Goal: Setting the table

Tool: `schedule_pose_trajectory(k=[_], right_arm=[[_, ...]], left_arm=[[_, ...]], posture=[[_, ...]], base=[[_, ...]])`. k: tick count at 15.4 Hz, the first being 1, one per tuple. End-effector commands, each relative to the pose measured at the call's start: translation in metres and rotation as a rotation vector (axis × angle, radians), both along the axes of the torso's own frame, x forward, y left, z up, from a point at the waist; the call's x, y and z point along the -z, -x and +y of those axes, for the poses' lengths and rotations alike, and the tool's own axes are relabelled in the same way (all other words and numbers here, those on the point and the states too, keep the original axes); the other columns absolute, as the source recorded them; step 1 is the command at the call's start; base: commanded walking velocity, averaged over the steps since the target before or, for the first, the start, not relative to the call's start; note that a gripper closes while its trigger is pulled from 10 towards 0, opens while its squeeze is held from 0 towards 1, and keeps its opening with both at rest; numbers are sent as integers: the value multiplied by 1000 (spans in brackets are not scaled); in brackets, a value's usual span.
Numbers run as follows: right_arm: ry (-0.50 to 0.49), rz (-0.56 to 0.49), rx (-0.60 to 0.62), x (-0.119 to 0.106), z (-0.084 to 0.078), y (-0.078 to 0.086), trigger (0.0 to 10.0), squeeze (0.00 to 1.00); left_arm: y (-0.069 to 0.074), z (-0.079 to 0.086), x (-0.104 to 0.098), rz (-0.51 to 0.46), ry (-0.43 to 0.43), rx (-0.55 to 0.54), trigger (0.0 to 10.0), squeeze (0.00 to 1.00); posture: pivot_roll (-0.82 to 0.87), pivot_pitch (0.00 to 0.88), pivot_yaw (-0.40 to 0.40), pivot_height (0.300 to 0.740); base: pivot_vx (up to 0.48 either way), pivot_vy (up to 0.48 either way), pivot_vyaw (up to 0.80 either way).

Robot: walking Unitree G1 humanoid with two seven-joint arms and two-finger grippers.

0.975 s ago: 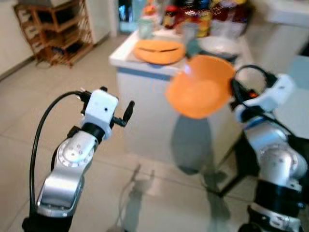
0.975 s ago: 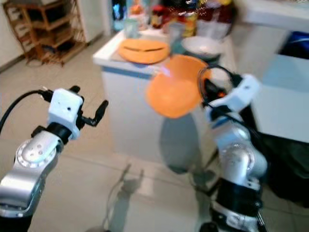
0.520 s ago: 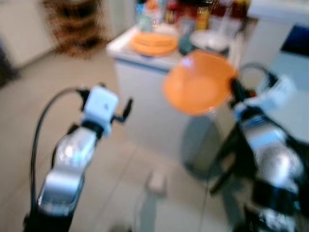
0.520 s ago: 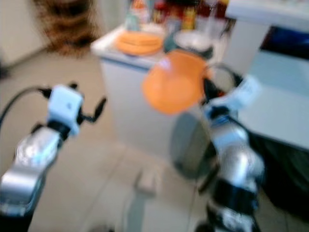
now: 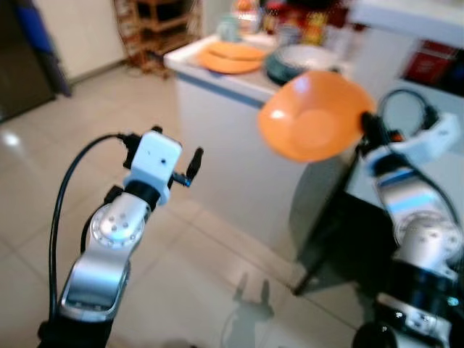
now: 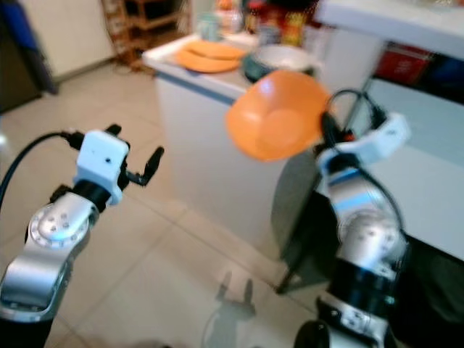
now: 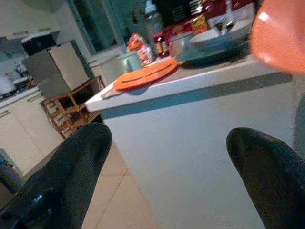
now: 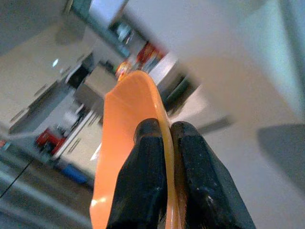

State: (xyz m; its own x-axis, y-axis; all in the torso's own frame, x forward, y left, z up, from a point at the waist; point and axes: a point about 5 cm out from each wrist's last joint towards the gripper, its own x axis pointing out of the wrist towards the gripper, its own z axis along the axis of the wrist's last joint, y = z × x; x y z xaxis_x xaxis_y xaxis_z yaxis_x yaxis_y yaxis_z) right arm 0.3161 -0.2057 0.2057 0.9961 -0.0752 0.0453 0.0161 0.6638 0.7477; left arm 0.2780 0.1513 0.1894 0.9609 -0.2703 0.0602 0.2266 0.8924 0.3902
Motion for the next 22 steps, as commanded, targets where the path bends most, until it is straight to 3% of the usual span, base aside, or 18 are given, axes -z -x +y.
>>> schedule_pose_trajectory(k=[1, 8, 13, 16, 22], right_arm=[[-21, -46, -29, -10, 7, -1, 10000, 0], [-36, -28, -27, -7, -10, 1, 10000, 0], [0, -6, 26, -7, -13, -2, 10000, 0], [-28, 3, 44, -5, -11, -4, 10000, 0], [-45, -7, 81, -9, -19, -7, 10000, 0]], left_arm=[[1, 5, -3, -13, -11, -20, 10000, 0], [1, 3, -2, -10, -9, -17, 10000, 0], [-2, 4, -3, -19, -11, -35, 10000, 0], [-3, 5, -4, -21, -11, -37, 10000, 0], [-3, 3, -3, -20, -4, -34, 10000, 0]], posture=[[73, 0, -22, 740], [66, 0, -20, 740], [61, 0, -16, 740], [62, 0, -18, 740], [50, 8, -17, 740]], base=[[0, -480, 0], [0, -480, 0], [0, -480, 0], [0, -480, 800], [0, -480, 0]])
